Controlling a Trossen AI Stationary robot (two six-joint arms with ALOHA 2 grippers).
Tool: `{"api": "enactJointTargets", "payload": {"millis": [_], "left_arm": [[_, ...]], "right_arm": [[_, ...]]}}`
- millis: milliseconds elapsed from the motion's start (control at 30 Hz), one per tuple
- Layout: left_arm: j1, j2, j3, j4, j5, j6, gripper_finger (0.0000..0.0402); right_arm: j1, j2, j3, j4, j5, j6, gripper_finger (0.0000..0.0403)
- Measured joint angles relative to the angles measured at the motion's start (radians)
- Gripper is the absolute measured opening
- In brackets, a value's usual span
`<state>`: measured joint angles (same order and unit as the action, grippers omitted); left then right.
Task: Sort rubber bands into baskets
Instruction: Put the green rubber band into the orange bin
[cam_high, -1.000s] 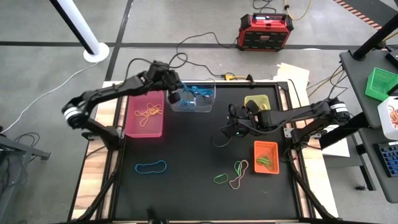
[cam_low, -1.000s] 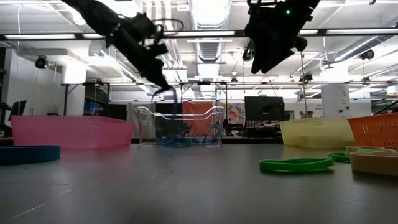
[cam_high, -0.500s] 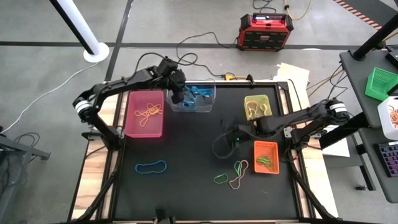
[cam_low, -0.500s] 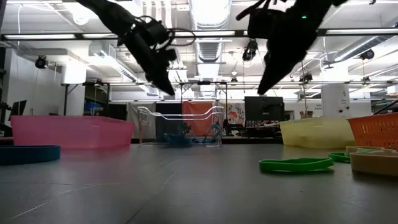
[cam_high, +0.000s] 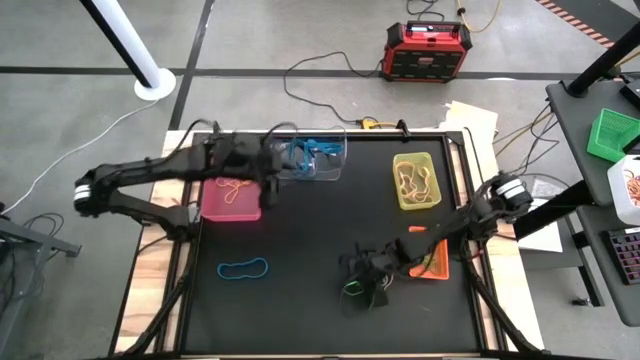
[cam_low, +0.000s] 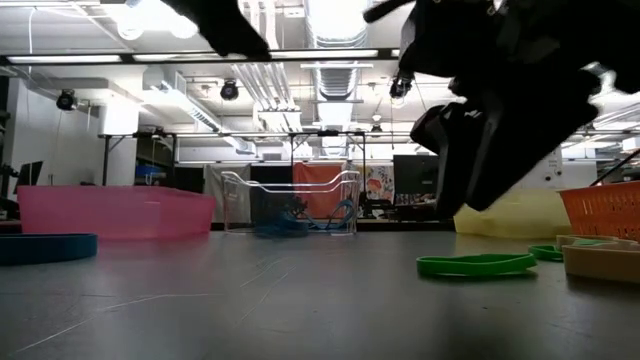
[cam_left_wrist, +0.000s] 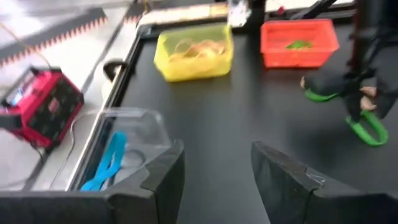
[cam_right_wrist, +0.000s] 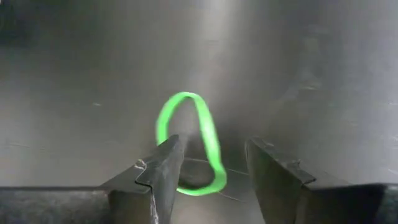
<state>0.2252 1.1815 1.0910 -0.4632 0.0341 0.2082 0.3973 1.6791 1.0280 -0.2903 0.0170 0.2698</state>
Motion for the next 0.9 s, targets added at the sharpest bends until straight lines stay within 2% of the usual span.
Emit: {"api": "enactJointTargets", "payload": {"millis": [200,433,533,633,733,833,900], "left_arm": [[-0.261,-0.105,-0.032,0.004,-0.213,-0.088,0.0166],[-0.517,-0.118,-0.033,0.0,-0.43,-0.124,0.0166],[-0.579,-0.114,-0.033,-0.004,-0.501,-0.144,0.0166],[-0.613,-0.113,-0.033,-0.012,-0.523,-0.169,0.0166],[-0.625,-0.11,-0.033,-0.019,-0.527,-0.186,0.0166],[-0.626,-0.106,-0.033,-0.018,-0.531,-0.192,0.0166],[-0.626,-0.101,-0.033,-0.018,-0.534,-0.192,0.0166]], "right_arm": [[0.056,0.089,0.107,-0.079,0.001,0.088,0.0165],[0.055,0.157,0.128,-0.08,0.048,0.066,0.0163],[0.043,0.169,0.128,-0.067,0.084,0.025,0.0155],[0.032,0.175,0.128,-0.065,0.087,0.017,0.0133],[0.027,0.175,0.128,-0.067,0.078,0.006,0.009],[0.015,0.18,0.128,-0.068,0.046,-0.013,0.0028],[0.007,0.18,0.125,-0.066,0.026,-0.017,0.0016]]}}
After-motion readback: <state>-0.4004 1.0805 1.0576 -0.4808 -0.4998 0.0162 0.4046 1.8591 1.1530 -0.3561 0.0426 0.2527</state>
